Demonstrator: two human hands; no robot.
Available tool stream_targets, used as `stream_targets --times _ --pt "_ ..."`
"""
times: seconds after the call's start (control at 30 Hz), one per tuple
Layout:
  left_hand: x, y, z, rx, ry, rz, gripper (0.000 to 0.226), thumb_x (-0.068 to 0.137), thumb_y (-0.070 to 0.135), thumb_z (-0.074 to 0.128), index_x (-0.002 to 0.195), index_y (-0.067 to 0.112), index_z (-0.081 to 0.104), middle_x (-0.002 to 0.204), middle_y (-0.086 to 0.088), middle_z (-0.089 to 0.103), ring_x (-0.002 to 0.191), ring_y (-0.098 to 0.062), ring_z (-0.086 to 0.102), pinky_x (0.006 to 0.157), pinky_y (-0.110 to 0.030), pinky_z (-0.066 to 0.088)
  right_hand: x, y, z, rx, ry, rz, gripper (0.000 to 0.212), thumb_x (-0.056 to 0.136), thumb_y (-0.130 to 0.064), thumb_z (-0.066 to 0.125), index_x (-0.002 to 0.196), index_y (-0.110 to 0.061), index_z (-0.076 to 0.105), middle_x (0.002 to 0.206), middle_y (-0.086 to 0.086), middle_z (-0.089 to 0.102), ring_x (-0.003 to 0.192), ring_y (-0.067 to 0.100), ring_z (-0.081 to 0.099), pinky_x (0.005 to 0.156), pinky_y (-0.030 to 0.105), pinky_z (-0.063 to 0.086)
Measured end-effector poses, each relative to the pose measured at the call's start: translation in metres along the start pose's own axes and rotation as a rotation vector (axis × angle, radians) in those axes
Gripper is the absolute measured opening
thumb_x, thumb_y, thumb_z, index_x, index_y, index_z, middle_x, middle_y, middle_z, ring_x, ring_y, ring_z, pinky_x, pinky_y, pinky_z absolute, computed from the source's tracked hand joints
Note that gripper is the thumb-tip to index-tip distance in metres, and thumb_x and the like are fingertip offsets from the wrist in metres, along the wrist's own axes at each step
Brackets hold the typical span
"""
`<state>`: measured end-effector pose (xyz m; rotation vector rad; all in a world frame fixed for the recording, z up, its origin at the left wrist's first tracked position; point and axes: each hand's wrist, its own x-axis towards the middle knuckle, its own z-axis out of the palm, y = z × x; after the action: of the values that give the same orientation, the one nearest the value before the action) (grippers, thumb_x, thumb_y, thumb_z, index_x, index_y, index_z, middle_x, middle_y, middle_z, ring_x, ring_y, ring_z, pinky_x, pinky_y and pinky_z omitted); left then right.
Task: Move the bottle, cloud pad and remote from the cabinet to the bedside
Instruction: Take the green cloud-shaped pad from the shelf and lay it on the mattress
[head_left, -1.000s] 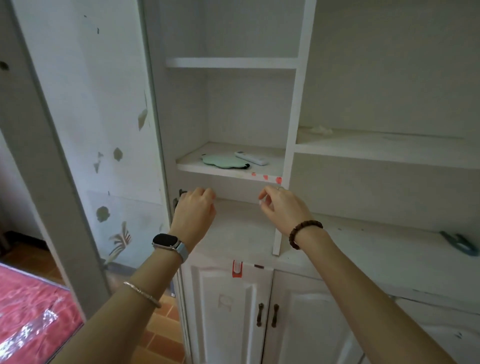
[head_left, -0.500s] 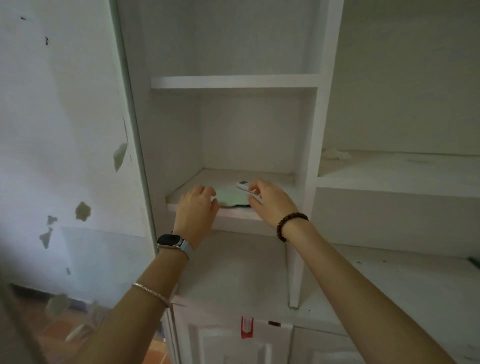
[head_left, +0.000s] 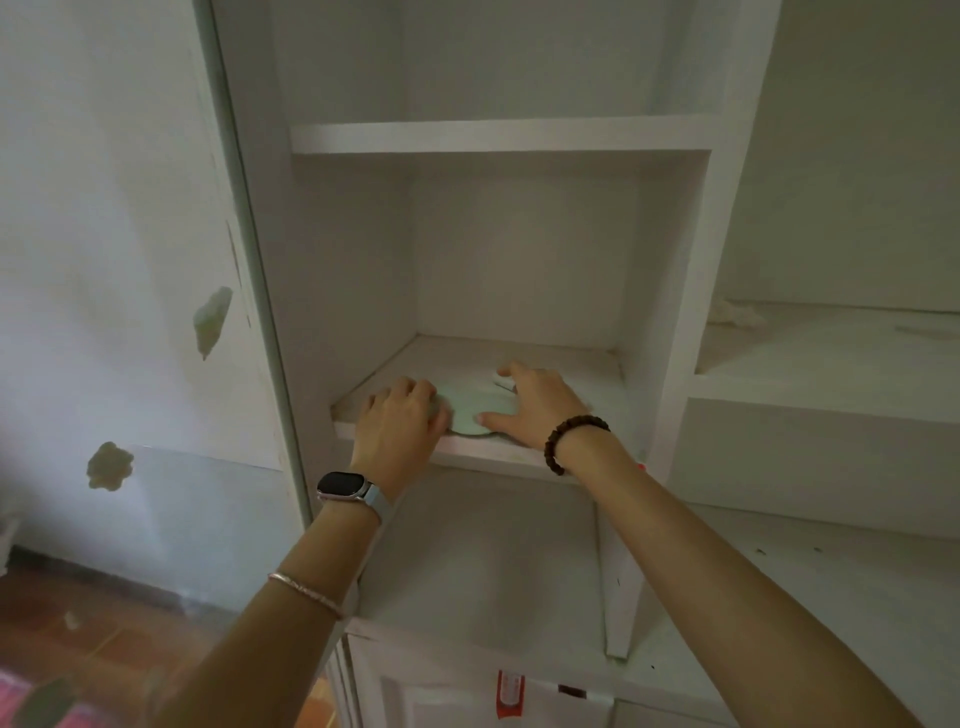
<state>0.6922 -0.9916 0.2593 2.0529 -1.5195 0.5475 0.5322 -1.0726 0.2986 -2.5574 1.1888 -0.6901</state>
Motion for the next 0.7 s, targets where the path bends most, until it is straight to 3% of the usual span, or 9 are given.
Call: stream_targets --times 0.23,0.4,0.6,0.7 --pt "0.001 0.001 0.000 -0.056 0.027 -0.008 0.032 0.094 0.034 0.047 0.113 0.011 0.056 0.111 -0.011 0.058 0.097 -0.032 0.057 0.085 -0.041 0.038 0.009 0.003 -0.001 -0.025 -0.098 0.021 0.082 0.074 -0.055 0.073 0.138 -0.016 0.042 0.139 0.008 0.051 0.128 0.028 0.044 0.102 0.044 0.043" --pt "0.000 0.003 -0.003 -0.100 0.047 -0.008 0.039 0.093 0.030 0.049 0.124 0.006 0.049 0.120 -0.016 0.054 0.099 -0.037 0.057 0.082 -0.044 0.044 0.002 -0.002 -0.008 0.147 -0.079 0.026 0.082 0.071 -0.035 0.082 0.139 -0.012 0.041 0.134 0.009 0.050 0.121 0.025 0.050 0.098 0.033 0.044" --pt "-0.006 0.009 -0.014 -0.248 0.065 -0.001 0.044 0.095 0.030 0.046 0.132 0.007 0.038 0.132 -0.018 0.043 0.097 -0.038 0.057 0.073 -0.044 0.049 -0.017 -0.006 -0.020 0.403 0.074 -0.025 0.053 0.077 -0.014 0.077 0.122 -0.020 0.049 0.112 -0.001 0.056 0.097 0.015 0.056 0.065 0.015 0.043" --pt "-0.012 0.015 -0.020 -0.413 0.103 -0.010 0.054 0.096 0.027 0.047 0.142 0.008 0.026 0.134 -0.022 0.040 0.109 -0.039 0.052 0.084 -0.043 0.045 -0.031 -0.007 -0.030 0.462 0.157 -0.077 0.041 0.079 -0.013 0.073 0.116 -0.019 0.056 0.112 -0.003 0.059 0.100 0.015 0.057 0.079 0.027 0.052"
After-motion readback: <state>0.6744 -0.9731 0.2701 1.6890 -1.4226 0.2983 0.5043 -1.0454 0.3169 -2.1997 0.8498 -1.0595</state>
